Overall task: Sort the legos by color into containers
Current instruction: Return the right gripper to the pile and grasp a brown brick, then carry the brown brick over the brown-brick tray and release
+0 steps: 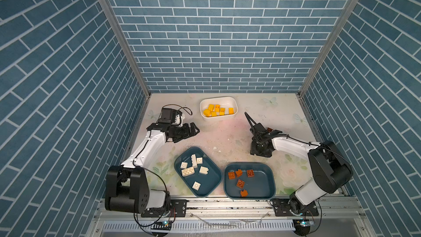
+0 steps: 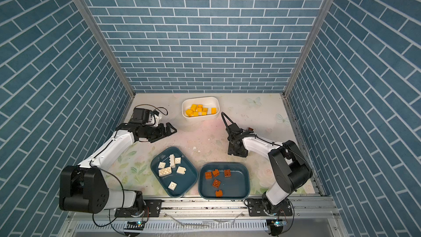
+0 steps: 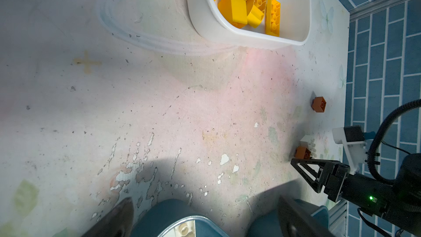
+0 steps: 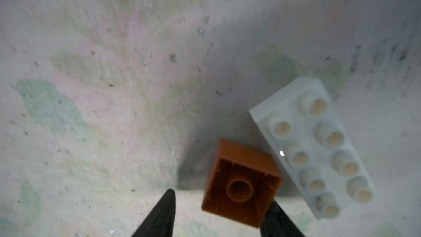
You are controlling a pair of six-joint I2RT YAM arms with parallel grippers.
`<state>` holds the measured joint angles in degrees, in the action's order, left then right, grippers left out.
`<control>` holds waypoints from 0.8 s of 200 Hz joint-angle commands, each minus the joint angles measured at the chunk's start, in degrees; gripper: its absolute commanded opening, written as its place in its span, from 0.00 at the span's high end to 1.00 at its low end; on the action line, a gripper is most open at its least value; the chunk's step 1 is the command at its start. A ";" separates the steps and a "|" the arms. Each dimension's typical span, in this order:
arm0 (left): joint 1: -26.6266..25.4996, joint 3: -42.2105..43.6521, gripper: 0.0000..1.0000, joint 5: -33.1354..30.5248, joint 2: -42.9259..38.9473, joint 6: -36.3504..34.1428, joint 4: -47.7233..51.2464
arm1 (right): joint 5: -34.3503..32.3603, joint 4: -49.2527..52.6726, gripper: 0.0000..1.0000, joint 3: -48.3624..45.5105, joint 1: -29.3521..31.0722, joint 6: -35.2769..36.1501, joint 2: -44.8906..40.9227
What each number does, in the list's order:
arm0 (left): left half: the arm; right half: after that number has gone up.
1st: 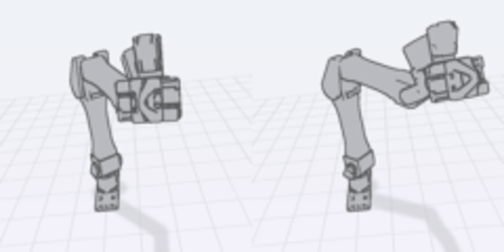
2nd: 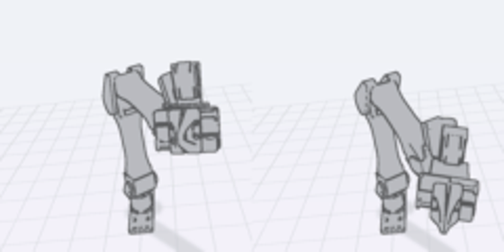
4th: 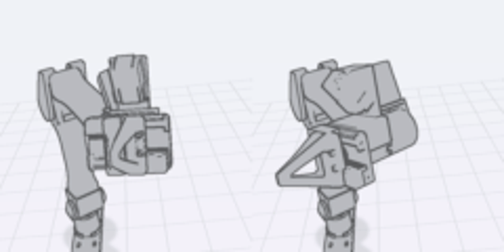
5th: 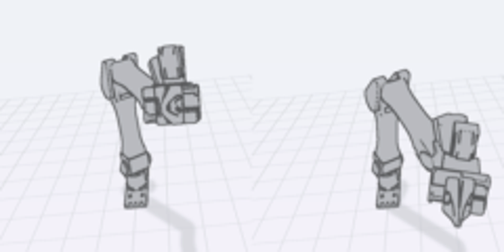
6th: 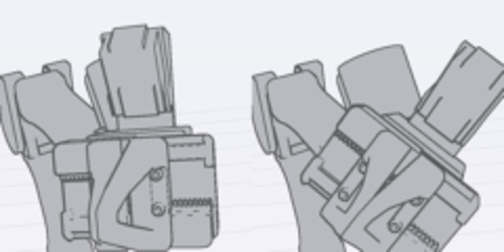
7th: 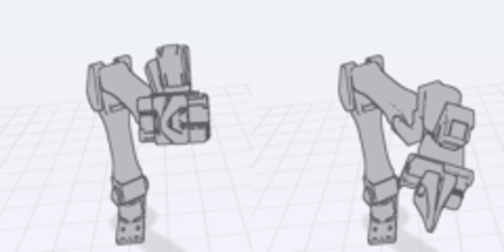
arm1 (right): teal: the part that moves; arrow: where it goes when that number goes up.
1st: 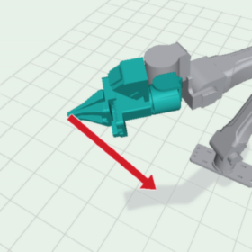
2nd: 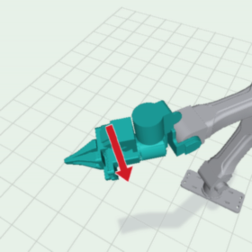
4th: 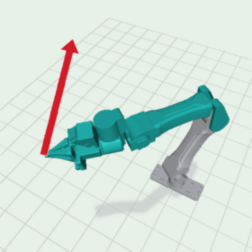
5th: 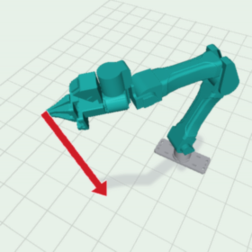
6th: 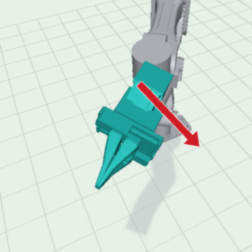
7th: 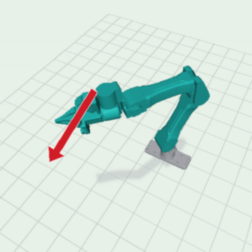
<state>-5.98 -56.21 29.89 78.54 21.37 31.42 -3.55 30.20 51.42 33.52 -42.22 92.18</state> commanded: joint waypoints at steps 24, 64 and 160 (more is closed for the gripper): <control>0.26 0.75 0.00 0.47 1.17 -1.09 0.31 | -3.33 0.60 0.48 4.01 -1.08 0.05 3.33; 0.27 0.40 0.00 0.55 1.52 -1.38 0.56 | -3.65 1.69 0.59 6.22 -1.50 3.11 5.89; 0.26 -1.09 0.00 0.52 1.65 -3.23 2.55 | -1.93 5.12 0.75 10.89 0.27 16.11 1.14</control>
<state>-5.98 -56.21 29.95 79.53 19.70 32.08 -7.05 33.28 59.44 32.47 -31.94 98.19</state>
